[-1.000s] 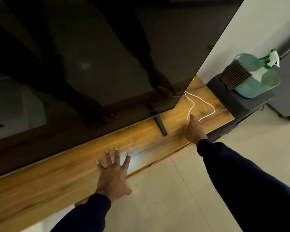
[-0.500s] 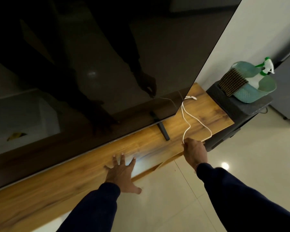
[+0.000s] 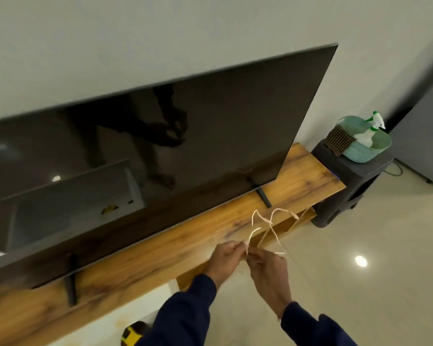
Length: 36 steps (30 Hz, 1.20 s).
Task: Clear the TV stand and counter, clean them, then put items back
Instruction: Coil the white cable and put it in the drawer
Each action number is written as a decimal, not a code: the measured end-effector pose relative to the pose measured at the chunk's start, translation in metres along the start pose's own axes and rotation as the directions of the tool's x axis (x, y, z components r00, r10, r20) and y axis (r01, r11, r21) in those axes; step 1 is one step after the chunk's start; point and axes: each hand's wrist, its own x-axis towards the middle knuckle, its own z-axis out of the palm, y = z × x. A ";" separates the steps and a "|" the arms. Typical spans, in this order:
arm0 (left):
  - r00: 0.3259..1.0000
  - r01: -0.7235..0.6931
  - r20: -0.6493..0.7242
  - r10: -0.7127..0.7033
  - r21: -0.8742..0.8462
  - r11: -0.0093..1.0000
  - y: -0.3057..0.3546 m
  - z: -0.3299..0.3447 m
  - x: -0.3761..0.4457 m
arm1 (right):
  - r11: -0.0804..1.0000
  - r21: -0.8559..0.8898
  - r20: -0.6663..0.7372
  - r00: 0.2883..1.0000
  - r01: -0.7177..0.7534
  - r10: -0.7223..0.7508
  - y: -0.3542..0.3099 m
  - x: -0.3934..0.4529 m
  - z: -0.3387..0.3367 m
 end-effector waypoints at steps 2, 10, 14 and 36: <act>1.000 -0.026 -0.001 0.026 -0.081 0.996 0.000 -0.013 -0.055 | 0.997 0.066 0.022 0.999 0.030 -0.032 -0.043 -0.045 0.005; 0.994 -0.084 -0.095 0.057 -0.300 0.950 -0.023 -0.085 -0.254 | 0.968 0.175 0.038 0.981 0.183 -0.192 -0.163 -0.205 0.037; 0.973 -0.129 -0.231 0.001 -0.538 0.833 -0.034 -0.123 -0.314 | 0.954 0.013 0.034 0.953 0.299 -0.300 -0.188 -0.270 0.071; 0.762 -0.394 -0.625 0.171 -0.237 0.888 -0.022 -0.207 -0.457 | 0.962 0.075 0.556 0.789 0.264 -0.260 -0.268 -0.322 0.136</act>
